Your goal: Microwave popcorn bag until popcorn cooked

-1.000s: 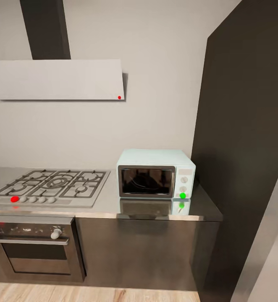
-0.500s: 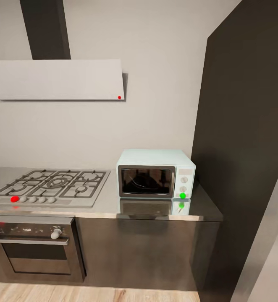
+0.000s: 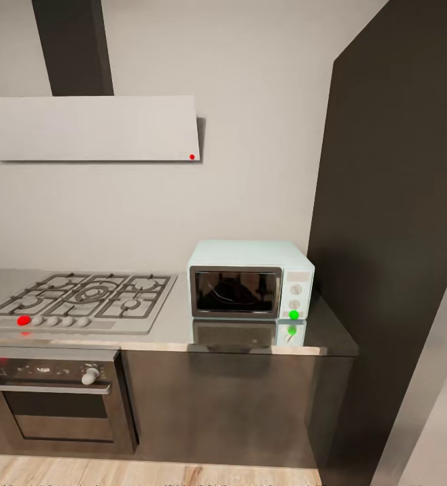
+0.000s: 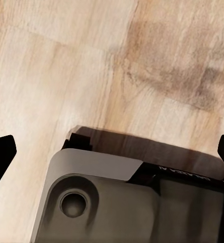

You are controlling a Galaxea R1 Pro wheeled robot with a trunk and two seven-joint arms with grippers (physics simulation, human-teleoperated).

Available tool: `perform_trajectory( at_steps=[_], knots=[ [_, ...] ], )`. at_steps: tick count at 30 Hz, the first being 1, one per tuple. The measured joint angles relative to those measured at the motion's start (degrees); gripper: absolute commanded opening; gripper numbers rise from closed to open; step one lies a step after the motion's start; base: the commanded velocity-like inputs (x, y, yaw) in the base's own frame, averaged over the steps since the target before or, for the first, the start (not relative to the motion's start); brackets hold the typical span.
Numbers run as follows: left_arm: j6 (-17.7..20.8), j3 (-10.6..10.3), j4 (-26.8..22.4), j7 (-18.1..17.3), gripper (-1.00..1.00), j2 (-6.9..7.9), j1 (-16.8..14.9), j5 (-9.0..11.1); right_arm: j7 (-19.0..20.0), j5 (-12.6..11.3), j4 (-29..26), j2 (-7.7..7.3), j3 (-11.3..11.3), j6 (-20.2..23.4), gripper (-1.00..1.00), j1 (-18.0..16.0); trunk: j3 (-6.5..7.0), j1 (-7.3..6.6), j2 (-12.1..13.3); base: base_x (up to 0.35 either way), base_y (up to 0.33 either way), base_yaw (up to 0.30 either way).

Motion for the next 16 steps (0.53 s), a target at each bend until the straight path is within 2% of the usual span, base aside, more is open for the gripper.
perform_trajectory(
  at_steps=[2,3,4,5,6,7,8,9,16],
  knots=[
    [0.00,0.00,0.00,-0.02,1.00,0.00,0.00,-0.09,0.69,-0.18,-0.23,0.02,-0.19,0.28,-1.00,-0.04,0.00,0.00,0.00,0.000,0.000,0.000],
    [0.00,0.00,0.00,0.00,1.00,0.00,0.00,-0.09,0.62,-0.33,-0.31,-2.57,-0.43,0.12,-1.00,-0.03,0.00,0.00,0.00,0.000,0.000,0.000],
    [0.00,0.00,0.00,0.00,1.00,0.00,0.00,-0.09,0.31,-0.08,-0.32,-2.87,-0.25,0.13,-1.00,-0.01,0.00,0.00,0.00,0.000,0.000,0.000],
    [-0.01,0.00,-0.01,0.00,1.00,0.00,0.00,-0.09,0.23,0.05,-0.21,-2.57,-0.11,0.14,-1.00,0.00,0.00,0.00,0.00,0.000,0.000,0.000],
    [-0.03,0.00,-0.01,-0.01,1.00,0.00,0.00,-0.09,0.22,-0.14,0.14,-1.12,-0.07,0.38,-1.00,0.00,0.00,0.00,0.00,0.000,0.000,0.000],
    [-0.01,0.00,0.00,0.00,1.00,0.00,0.00,-0.09,0.28,-0.28,0.26,1.41,-0.08,0.47,-1.00,0.01,0.00,0.00,0.00,0.000,0.000,0.000],
    [-0.01,0.00,-0.01,-0.01,1.00,0.00,0.00,-0.09,0.24,-0.34,0.36,3.18,-0.10,0.51,-1.00,-0.01,0.00,0.00,0.00,0.000,0.000,0.000],
    [-0.01,0.00,0.00,0.00,1.00,0.00,0.00,-0.09,0.20,-0.41,0.35,3.76,-0.15,0.53,-1.00,0.00,0.00,0.00,0.00,0.000,0.000,0.000],
    [-0.02,0.16,-0.03,0.00,1.00,0.21,0.00,0.25,0.17,-0.13,0.18,3.73,0.23,0.46,-1.00,0.01,0.00,0.00,0.00,0.000,0.000,0.000]
  ],
)
